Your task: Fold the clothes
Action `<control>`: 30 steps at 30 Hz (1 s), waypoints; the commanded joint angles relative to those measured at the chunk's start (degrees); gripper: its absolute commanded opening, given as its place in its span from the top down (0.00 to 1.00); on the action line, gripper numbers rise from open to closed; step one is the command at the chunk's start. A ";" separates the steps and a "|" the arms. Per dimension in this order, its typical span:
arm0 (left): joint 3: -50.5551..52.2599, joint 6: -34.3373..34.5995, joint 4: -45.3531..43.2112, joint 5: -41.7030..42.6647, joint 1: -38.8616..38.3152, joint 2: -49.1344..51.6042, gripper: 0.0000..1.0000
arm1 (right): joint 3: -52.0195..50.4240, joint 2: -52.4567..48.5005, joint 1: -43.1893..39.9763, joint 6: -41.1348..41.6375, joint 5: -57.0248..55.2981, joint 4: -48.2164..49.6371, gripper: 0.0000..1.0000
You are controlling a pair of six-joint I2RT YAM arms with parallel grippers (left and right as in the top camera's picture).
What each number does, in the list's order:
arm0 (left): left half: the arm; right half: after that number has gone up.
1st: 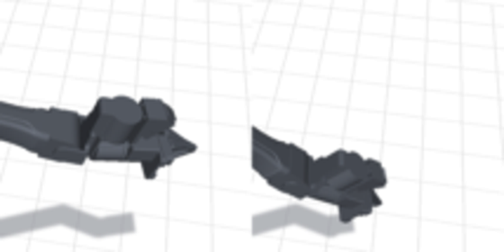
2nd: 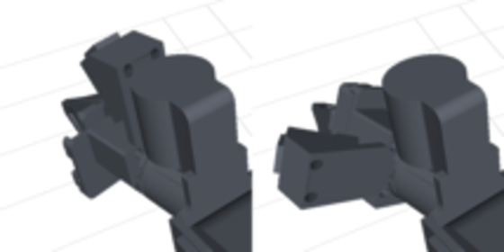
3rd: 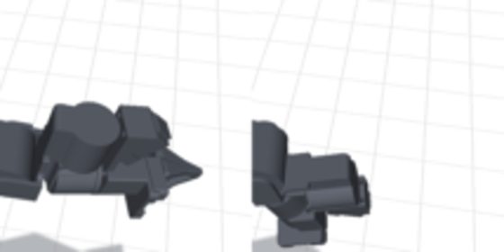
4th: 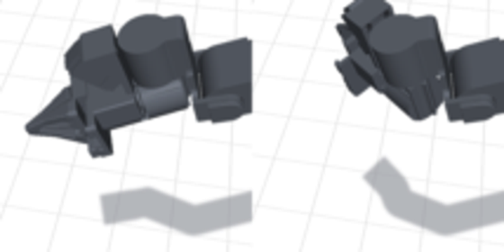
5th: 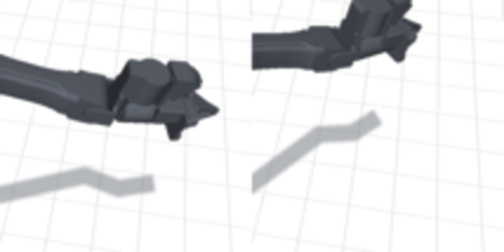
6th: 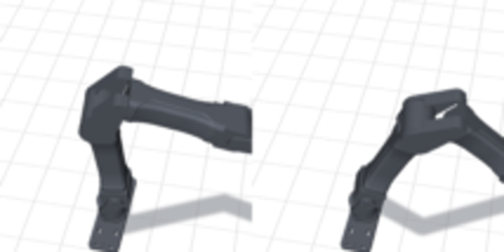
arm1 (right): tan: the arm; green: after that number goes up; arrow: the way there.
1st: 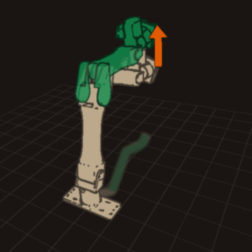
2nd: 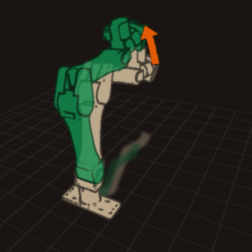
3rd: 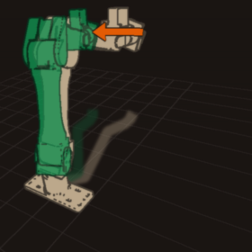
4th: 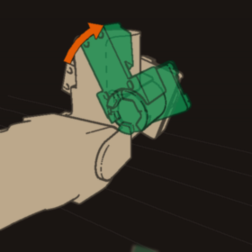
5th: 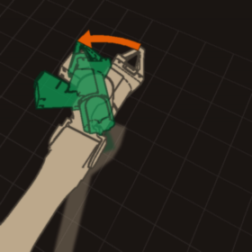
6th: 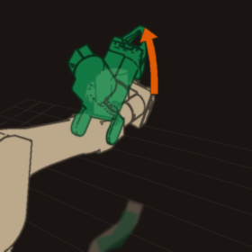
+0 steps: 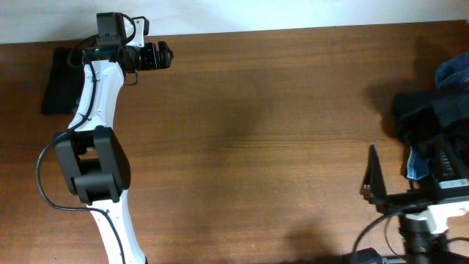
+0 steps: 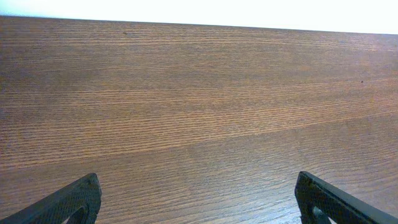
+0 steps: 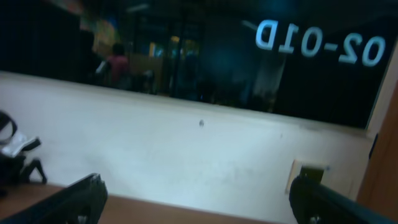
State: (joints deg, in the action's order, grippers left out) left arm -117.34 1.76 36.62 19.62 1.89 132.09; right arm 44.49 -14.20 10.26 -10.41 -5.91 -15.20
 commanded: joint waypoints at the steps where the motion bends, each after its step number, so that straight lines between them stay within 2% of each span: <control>1: -0.68 -0.02 -0.09 0.04 0.09 -1.84 0.01 | -7.08 3.54 -1.31 2.62 1.18 3.78 0.01; 13: -0.68 -0.02 -0.09 0.04 0.09 -1.84 0.01 | -29.62 10.93 -2.21 12.37 1.16 19.39 0.01; 18: -0.68 -0.02 -0.09 0.04 0.09 -1.84 0.01 | -38.10 14.01 -2.29 13.94 0.79 26.56 0.01; 26: -0.68 -0.02 -0.09 0.04 0.09 -1.84 0.01 | -43.95 14.01 -2.86 14.32 0.96 27.17 0.01; 30: -0.68 -0.02 -0.09 0.04 0.09 -1.84 0.01 | -44.17 14.01 -2.84 14.32 1.03 22.77 0.01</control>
State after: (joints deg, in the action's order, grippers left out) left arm -117.34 1.76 36.62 19.51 1.89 132.09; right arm 0.86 -0.89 7.88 3.11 -5.06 8.51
